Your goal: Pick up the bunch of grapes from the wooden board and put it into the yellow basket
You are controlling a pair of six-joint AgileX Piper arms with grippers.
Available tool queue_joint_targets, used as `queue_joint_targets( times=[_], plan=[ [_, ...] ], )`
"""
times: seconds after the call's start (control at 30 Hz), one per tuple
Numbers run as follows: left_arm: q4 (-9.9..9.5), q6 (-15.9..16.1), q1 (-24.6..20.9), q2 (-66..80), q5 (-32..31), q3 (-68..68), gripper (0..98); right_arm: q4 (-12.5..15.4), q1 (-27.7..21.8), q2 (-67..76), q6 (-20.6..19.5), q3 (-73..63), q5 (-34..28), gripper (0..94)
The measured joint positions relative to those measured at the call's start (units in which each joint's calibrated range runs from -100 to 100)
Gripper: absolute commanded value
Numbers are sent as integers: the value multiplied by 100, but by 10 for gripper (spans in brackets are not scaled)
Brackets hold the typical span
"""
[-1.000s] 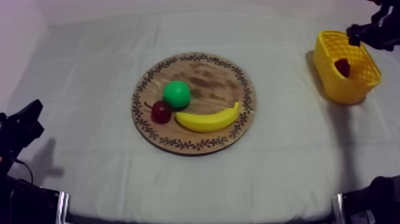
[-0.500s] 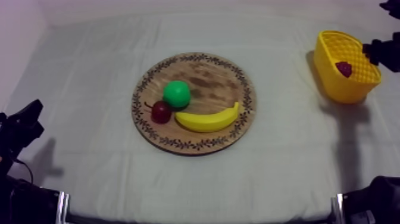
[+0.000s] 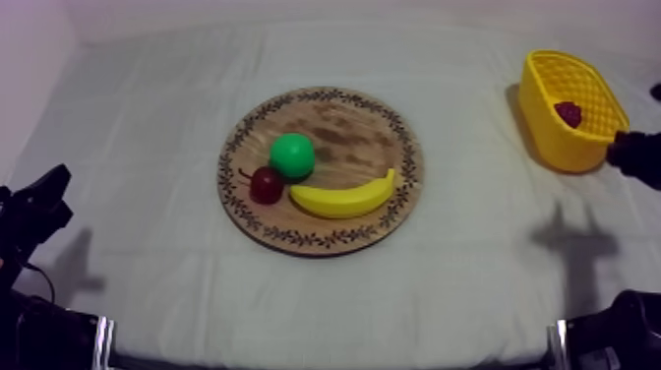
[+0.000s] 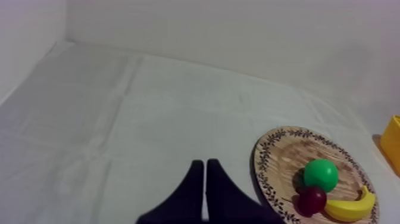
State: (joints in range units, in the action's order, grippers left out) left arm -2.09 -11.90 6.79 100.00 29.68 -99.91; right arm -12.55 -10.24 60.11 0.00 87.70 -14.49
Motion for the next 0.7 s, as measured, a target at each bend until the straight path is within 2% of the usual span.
queue_joint_targets(
  times=[0.13,0.3,0.4,0.57,0.7],
  plan=[
    [0,0,0,0,0,0,1,207,100,813,268,622,-24,292],
    [0,0,0,0,0,0,1,533,305,1753,506,1153,-512,124],
    [0,0,0,0,0,0,1,741,380,2270,579,1191,-774,56],
    [0,0,0,0,-8,0,1,1129,569,3077,806,1206,-1543,14],
    [0,0,0,0,0,0,1,1296,616,3478,711,1206,-1914,8]
  ],
)
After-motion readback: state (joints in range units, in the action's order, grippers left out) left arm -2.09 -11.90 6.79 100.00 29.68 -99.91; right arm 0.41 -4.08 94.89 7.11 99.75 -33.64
